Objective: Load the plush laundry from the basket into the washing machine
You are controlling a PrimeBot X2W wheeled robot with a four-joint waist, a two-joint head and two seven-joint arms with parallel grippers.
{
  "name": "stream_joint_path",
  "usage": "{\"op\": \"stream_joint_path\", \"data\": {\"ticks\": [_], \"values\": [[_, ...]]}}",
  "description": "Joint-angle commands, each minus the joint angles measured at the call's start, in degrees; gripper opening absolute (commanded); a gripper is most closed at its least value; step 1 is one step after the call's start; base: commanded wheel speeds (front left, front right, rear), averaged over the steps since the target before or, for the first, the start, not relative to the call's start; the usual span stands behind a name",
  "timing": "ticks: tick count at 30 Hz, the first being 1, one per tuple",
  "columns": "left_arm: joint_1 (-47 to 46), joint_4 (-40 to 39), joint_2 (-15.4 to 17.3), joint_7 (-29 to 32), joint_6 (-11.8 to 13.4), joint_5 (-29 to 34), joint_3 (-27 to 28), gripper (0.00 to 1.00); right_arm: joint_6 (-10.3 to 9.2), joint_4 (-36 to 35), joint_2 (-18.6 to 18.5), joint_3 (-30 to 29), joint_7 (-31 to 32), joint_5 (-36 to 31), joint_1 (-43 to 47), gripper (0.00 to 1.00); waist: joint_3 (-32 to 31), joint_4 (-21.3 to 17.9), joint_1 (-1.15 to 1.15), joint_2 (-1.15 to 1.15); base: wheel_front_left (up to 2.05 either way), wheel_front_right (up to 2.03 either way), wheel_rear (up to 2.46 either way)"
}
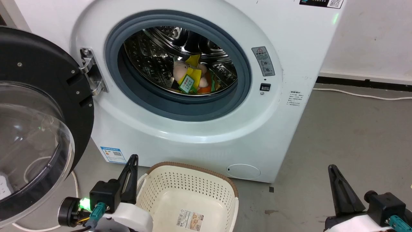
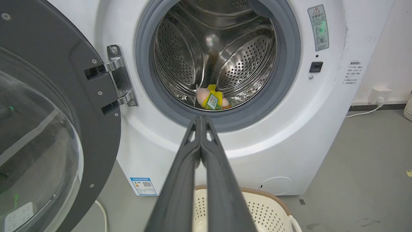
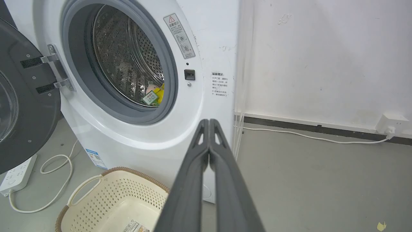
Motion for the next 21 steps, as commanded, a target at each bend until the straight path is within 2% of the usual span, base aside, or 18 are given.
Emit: {"op": "stream_joint_path", "data": {"ticks": [1,21], "values": [[1.04,-0.46,-0.62,0.47,-0.45,0.73,0.49,0.0,-0.02,0.29,-0.01,0.13,0.32,-0.52,-1.01,0.0,-0.02,-0.04,0.0,0.0,0.0,0.0,0.0],[1.44,-1.34,-3.06,2.93,-1.69,3.19,3.76,0.0,-0.03,0.82,-0.01,0.49,2.79,-2.13,-2.3,0.0,-0.28,-0.66,0.0,0.0,0.0,0.0,0.0]]}}
